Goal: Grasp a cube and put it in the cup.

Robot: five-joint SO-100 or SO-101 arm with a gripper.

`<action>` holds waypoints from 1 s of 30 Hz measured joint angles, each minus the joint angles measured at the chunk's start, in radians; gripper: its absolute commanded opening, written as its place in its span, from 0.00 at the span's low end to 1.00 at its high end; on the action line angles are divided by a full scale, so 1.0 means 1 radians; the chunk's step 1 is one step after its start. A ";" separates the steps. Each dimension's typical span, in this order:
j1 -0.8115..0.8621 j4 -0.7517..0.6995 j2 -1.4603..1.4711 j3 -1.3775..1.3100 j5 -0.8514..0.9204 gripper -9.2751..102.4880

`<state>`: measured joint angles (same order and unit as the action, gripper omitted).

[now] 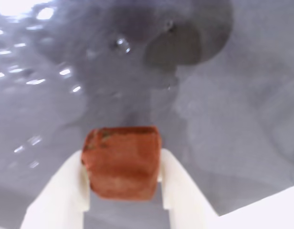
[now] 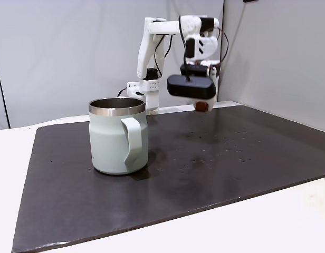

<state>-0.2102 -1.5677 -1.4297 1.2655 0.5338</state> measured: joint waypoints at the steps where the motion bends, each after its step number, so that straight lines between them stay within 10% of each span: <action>1: 0.005 -0.031 -0.008 -0.041 -0.006 0.10; 18: 0.124 -0.207 -0.141 -0.279 -0.031 0.09; 30: 0.563 -0.207 0.020 -0.672 -0.031 0.09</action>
<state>0.3528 -1.7748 -1.4097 0.5937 0.5031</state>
